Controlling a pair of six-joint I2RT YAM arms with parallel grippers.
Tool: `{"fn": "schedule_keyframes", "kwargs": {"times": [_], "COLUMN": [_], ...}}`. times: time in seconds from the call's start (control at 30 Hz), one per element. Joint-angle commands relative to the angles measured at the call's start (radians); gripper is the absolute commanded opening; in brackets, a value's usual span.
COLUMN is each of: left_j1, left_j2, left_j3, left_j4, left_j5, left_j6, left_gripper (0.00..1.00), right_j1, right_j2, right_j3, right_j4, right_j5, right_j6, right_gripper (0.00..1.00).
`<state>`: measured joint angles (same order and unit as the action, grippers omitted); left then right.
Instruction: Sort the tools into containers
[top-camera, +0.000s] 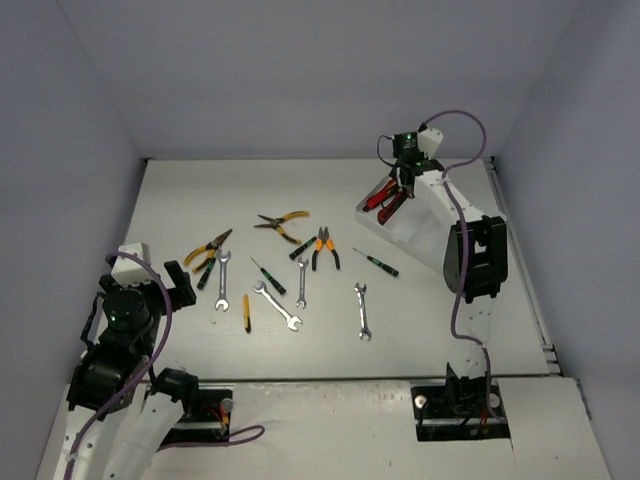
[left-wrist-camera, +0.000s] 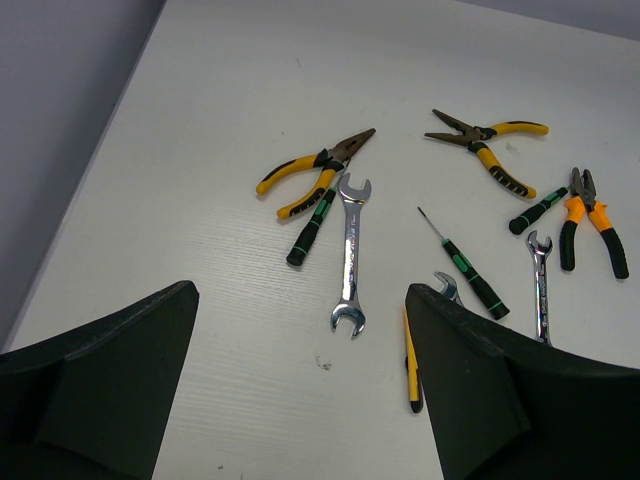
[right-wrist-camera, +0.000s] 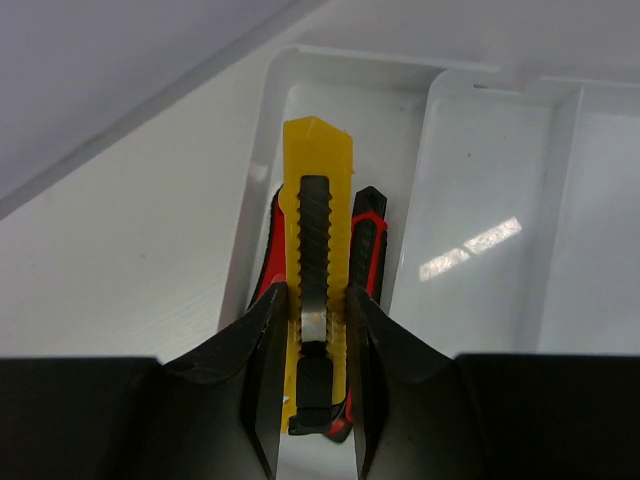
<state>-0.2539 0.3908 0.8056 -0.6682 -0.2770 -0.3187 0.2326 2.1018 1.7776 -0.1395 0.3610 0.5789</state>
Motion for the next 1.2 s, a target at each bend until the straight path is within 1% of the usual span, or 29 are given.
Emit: {"fn": "schedule_keyframes", "kwargs": {"times": [0.0, 0.07, 0.1, 0.17, 0.2, 0.3, 0.37, 0.47, 0.53, 0.63, 0.77, 0.8, 0.9, 0.93, 1.03, 1.07, 1.17], "left_j1": [0.004, 0.005, 0.005, 0.005, 0.005, 0.005, 0.005, 0.005, 0.005, 0.005, 0.005, 0.005, 0.005, 0.005, 0.004, 0.004, 0.003], "left_j2": [0.020, 0.018, 0.018, 0.013, 0.013, 0.009, 0.006, 0.005, 0.002, -0.001, -0.006, -0.005, 0.015, 0.026, 0.104, 0.155, 0.257], "left_j3": [0.009, 0.009, 0.010, 0.009, 0.009, 0.009, 0.010, 0.010, 0.010, 0.010, 0.007, 0.006, 0.007, 0.007, 0.054, 0.064, 0.079], "left_j4": [0.064, 0.064, 0.064, 0.065, 0.064, 0.064, 0.064, 0.064, 0.064, 0.063, 0.064, 0.064, 0.068, 0.067, 0.050, 0.039, 0.035], "left_j5": [0.010, 0.010, 0.009, 0.009, 0.009, 0.013, 0.012, 0.008, 0.005, -0.001, -0.008, -0.010, 0.004, 0.017, 0.120, 0.172, 0.261], "left_j6": [0.000, -0.002, -0.002, -0.001, 0.000, -0.001, -0.001, -0.001, 0.000, 0.001, 0.001, 0.001, -0.002, -0.002, -0.020, -0.046, -0.127], "left_gripper": [0.83, 0.83, 0.83, 0.83, 0.83, 0.83, 0.83, 0.83, 0.83, 0.83, 0.83, 0.83, 0.82, 0.82, 0.77, 0.76, 0.75], "right_j1": [-0.034, -0.041, -0.040, -0.038, -0.039, -0.039, -0.034, 0.006, 0.049, 0.146, 0.334, 0.344, 0.466, 0.471, 0.528, 0.533, 0.533], "right_j2": [0.095, 0.136, 0.147, 0.157, 0.157, 0.115, 0.074, -0.039, -0.108, -0.221, -0.358, -0.379, -0.439, -0.455, -0.538, -0.589, -0.689], "right_j3": [0.119, 0.157, 0.171, 0.187, 0.189, 0.158, 0.127, 0.051, -0.049, -0.186, -0.364, -0.396, -0.507, -0.533, -0.645, -0.674, -0.789], "right_j4": [0.009, 0.008, 0.009, 0.009, 0.009, 0.009, 0.009, 0.008, 0.009, 0.011, 0.018, 0.018, 0.033, 0.034, 0.064, 0.069, 0.075], "right_j5": [0.007, -0.011, -0.013, -0.017, -0.016, -0.022, -0.035, -0.033, -0.033, -0.042, -0.067, -0.060, -0.062, -0.062, -0.065, -0.066, -0.063], "right_j6": [0.074, 0.067, 0.060, 0.037, 0.026, -0.014, -0.063, -0.132, -0.182, -0.243, -0.242, -0.234, -0.202, -0.200, -0.137, -0.126, -0.100], "right_gripper": [0.13, 0.16, 0.19, 0.28, 0.34, 0.49, 0.52, 0.54, 0.54, 0.54, 0.53, 0.53, 0.52, 0.52, 0.52, 0.52, 0.52]}}
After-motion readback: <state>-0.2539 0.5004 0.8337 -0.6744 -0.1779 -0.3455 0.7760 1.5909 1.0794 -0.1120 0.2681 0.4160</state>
